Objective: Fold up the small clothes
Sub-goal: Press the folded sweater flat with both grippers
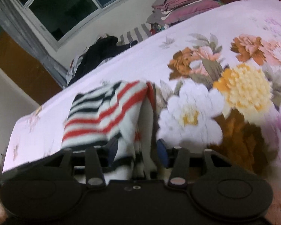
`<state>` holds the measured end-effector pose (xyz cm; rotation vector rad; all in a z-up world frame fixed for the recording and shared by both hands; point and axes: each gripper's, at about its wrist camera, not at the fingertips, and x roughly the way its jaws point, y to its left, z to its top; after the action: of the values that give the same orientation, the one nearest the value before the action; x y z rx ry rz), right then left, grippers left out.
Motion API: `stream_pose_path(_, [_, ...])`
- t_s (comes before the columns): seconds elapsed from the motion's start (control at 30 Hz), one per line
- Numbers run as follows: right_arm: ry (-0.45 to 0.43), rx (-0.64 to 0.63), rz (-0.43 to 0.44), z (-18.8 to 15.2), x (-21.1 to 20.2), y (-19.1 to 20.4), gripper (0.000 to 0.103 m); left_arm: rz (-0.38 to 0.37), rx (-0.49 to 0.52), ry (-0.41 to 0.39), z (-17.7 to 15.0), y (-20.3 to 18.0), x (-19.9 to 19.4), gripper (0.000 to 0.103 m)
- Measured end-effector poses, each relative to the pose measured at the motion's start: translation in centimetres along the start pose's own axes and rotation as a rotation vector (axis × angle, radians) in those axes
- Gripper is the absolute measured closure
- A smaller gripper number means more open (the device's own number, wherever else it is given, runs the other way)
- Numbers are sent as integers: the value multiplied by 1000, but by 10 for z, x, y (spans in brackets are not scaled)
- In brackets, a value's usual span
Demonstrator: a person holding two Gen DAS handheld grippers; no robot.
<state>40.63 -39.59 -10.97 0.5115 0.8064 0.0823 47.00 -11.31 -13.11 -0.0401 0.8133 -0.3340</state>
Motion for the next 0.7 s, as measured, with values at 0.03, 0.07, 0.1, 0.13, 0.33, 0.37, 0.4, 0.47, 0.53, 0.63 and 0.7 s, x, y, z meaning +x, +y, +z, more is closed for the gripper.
stream_pose_path(0.03, [-1, 4, -2, 5, 7, 1, 56, 4, 6, -1, 3, -1, 2, 22])
stream_pose_path(0.07, [1, 9, -5, 10, 14, 1, 56, 5, 11, -2, 6, -1, 4, 22])
stream_pose_path(0.1, [4, 16, -11, 15, 22, 1, 56, 5, 14, -4, 9, -1, 7, 22])
stream_pose_path(0.13, [6, 20, -15, 18, 28, 1, 56, 6, 18, -6, 12, -2, 9, 22])
stream_pose_path(0.33, [12, -2, -47, 36, 70, 8, 56, 20, 29, -2, 27, 0, 31, 22])
stream_pose_path(0.37, [13, -3, -51, 38, 77, 9, 56, 20, 24, 1, 28, 1, 36, 22])
stream_pose_path(0.4, [11, -5, -50, 39, 81, 10, 58, 16, 13, 6, 29, 3, 40, 22])
stream_pose_path(0.47, [13, -6, -40, 43, 88, 11, 65, 5, -3, 13, 30, 5, 48, 22])
stream_pose_path(0.53, [5, -5, -37, 44, 92, 13, 70, 3, -6, 14, 30, 6, 54, 22])
stream_pose_path(0.63, [7, -32, -31, 44, 98, 17, 82, 3, -8, 17, 29, 7, 60, 22])
stream_pose_path(0.7, [-8, -37, -32, 44, 97, 17, 90, 0, -3, 13, 28, 8, 62, 21])
